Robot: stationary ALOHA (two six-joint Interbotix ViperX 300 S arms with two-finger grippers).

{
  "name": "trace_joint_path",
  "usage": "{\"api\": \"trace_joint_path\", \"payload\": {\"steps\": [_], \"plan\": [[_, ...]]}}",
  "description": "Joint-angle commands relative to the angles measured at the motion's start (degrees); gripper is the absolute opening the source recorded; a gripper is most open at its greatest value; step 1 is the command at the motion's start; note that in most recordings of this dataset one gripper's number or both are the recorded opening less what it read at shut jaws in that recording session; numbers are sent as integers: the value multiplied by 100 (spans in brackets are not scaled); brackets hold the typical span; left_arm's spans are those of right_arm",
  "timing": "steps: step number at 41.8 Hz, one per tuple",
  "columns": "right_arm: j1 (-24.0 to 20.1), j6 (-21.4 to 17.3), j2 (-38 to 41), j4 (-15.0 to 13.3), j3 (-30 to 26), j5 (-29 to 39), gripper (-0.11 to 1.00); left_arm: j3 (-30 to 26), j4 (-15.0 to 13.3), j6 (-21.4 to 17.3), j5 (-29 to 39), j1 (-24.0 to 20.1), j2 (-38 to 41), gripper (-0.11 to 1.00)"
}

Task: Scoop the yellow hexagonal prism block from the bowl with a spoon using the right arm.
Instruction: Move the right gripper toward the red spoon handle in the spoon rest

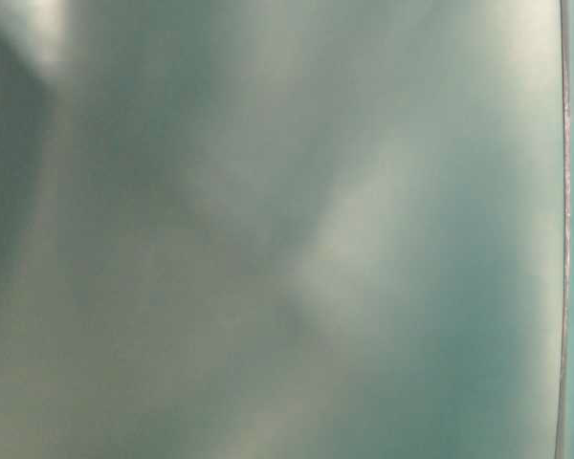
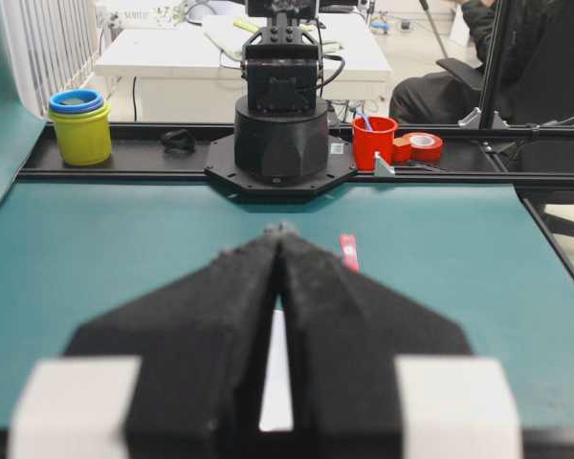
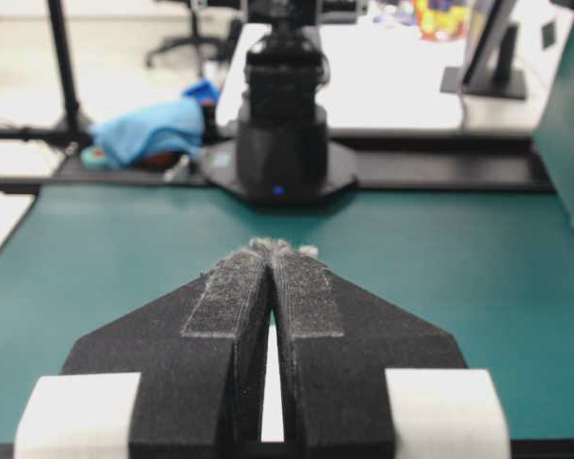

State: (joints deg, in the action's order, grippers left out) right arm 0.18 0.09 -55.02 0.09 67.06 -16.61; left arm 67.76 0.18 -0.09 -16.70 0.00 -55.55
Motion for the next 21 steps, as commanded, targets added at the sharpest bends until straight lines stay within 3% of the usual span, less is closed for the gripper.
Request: {"api": "trace_joint_path", "payload": {"steps": [1, 13, 17, 21], "plan": [[0, -44, 35, 26, -105, -26, -1, -132, 26, 44, 114, 0, 62, 0], [-18, -132, 220, 79, -123, 9, 3, -123, 70, -26, 158, -9, 79, 0], [-62, -123, 229, 62, -114, 18, 17, -123, 70, -26, 158, -9, 97, 0], [-105, -114, 255, 26, -105, 53, 39, -114, 70, -26, 158, -9, 105, 0]]}}
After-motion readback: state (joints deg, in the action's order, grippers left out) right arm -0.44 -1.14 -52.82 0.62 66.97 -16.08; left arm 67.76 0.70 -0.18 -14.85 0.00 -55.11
